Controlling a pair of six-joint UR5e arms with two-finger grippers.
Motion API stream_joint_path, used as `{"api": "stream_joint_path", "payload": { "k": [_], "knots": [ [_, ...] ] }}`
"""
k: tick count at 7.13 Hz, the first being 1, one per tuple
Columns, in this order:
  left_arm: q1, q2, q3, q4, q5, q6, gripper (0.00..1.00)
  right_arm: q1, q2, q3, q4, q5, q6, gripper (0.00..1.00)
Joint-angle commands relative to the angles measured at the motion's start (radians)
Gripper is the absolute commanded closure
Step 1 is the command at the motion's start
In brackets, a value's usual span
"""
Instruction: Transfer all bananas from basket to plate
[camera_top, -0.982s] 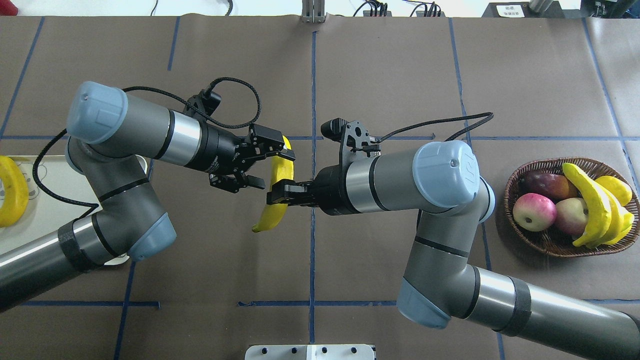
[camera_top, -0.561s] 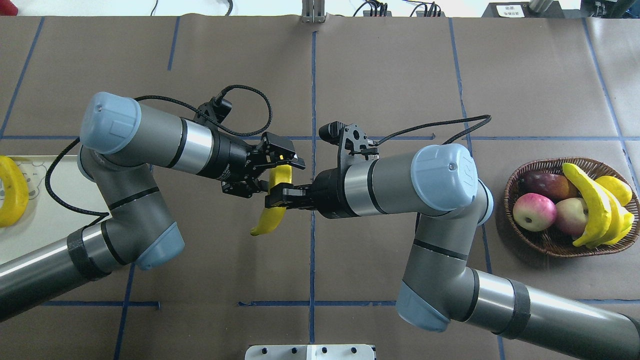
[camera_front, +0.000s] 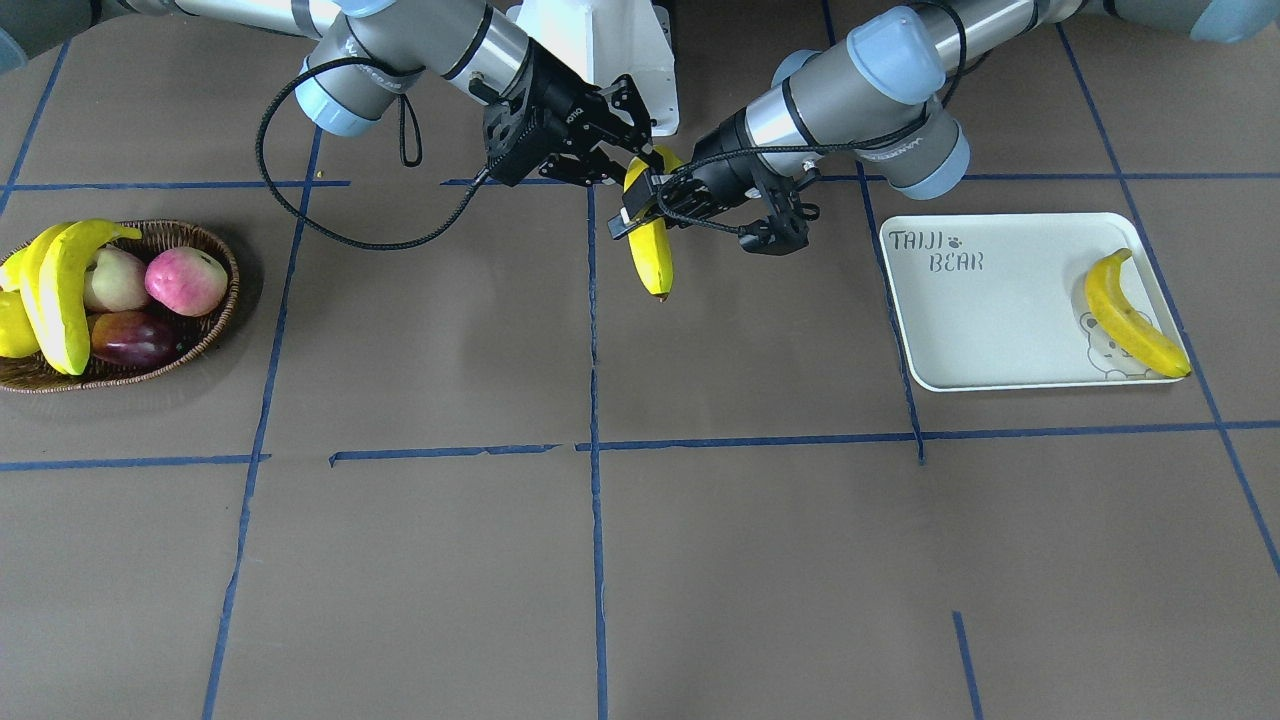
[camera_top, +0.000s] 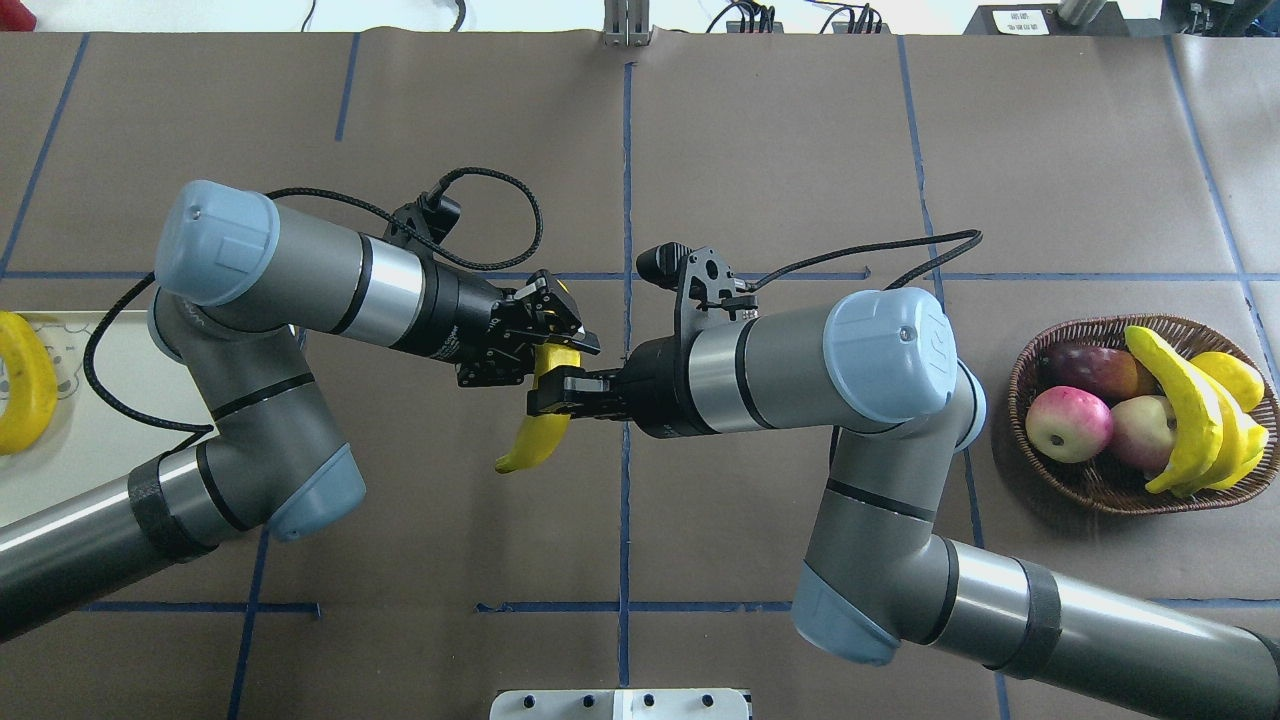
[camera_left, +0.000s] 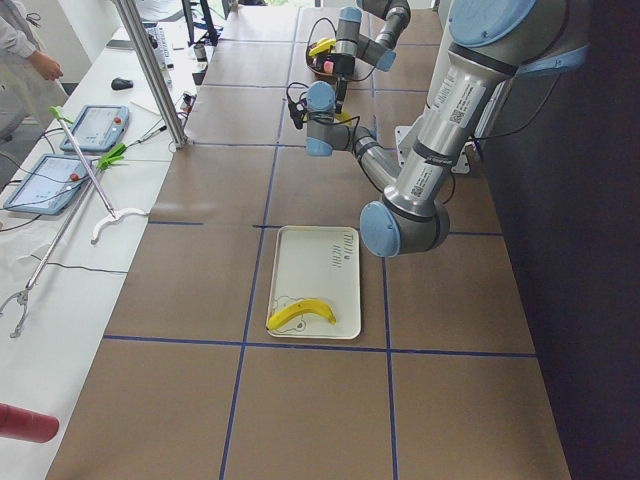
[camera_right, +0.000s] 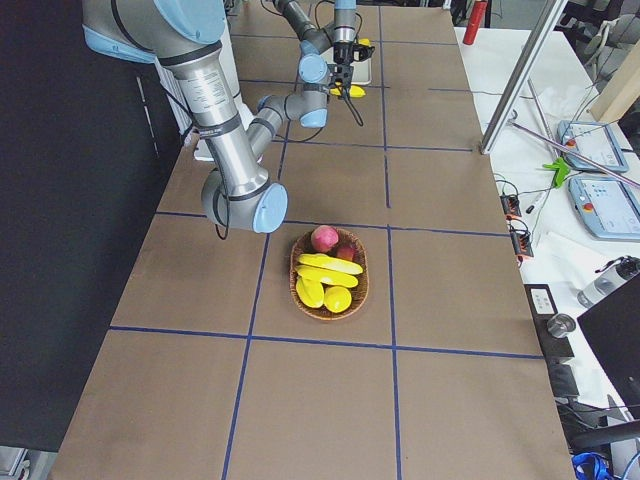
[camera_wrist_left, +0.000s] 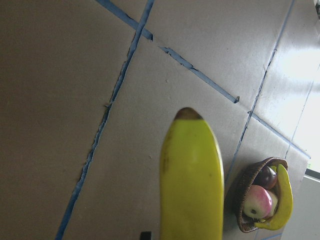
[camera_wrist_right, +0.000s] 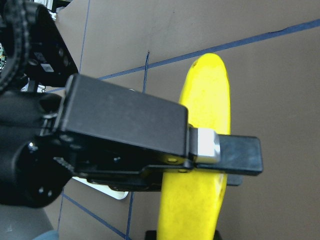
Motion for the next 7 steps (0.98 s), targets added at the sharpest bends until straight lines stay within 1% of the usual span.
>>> {"api": "stream_joint_path", "payload": {
  "k": [1,4,5,6,7],
  "knots": [
    [-0.003,0.003,-0.004,0.020,0.000,-0.001,1.00,0.000,0.003,0.003,-0.007,0.000,0.008,0.00],
    [-0.017,0.015,-0.004,0.021,0.003,0.002,1.00,0.003,-0.008,0.013,-0.008,0.010,0.008,0.00],
    [-0.046,0.059,-0.018,0.021,0.001,0.006,1.00,0.018,-0.025,0.039,-0.054,0.048,0.006,0.00],
    [-0.076,0.087,-0.020,0.021,0.000,0.007,1.00,0.052,-0.049,0.091,-0.147,0.103,0.005,0.00],
    [-0.110,0.128,-0.020,0.024,0.000,0.009,1.00,0.083,-0.054,0.127,-0.259,0.130,-0.003,0.00]
  ]
}}
